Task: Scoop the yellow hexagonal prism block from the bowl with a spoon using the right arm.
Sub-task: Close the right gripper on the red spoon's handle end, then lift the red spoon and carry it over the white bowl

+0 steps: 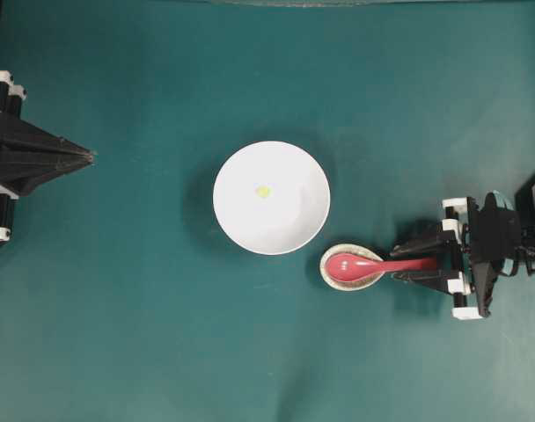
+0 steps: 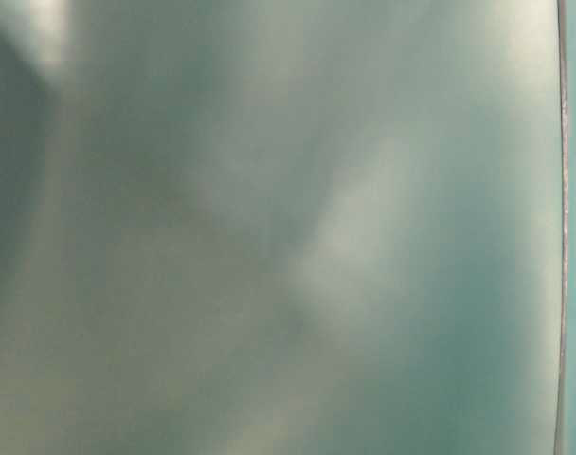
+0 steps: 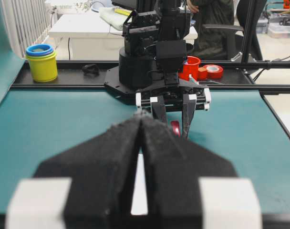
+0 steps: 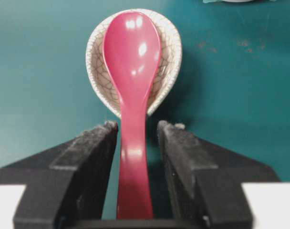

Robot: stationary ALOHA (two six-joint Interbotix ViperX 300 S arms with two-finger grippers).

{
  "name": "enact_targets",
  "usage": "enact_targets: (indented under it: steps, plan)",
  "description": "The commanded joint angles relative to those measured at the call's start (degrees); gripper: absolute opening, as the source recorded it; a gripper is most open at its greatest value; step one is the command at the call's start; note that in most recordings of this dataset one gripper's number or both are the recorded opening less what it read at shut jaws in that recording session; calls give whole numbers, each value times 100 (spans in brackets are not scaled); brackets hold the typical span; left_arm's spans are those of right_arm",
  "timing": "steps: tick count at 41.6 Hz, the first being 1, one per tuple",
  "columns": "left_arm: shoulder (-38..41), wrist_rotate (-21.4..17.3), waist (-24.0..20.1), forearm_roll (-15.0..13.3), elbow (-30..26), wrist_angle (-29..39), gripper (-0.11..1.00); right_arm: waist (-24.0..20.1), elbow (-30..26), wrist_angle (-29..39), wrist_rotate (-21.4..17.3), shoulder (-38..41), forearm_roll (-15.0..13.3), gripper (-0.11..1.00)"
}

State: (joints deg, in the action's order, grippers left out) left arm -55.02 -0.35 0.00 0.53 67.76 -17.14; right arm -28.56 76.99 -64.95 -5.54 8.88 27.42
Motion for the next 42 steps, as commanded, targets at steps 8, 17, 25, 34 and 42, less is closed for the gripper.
enact_targets:
  steps: [8, 17, 25, 34, 42]
  plan:
    - [53, 0, 0, 18, -88, 18, 0, -26, -35, -70, 9, -70, 9, 47]
    - [53, 0, 0, 9, -88, 62, 0, -18, -79, -70, 26, -62, 9, 47]
    - [62, 0, -9, 18, -88, 70, 0, -18, -88, -70, 26, -70, 9, 39]
    - [53, 0, 0, 18, -88, 167, 0, -18, -132, -79, 26, -70, 9, 23]
    - [53, 0, 0, 9, -88, 281, 0, -18, -264, -79, 44, -88, 0, 23]
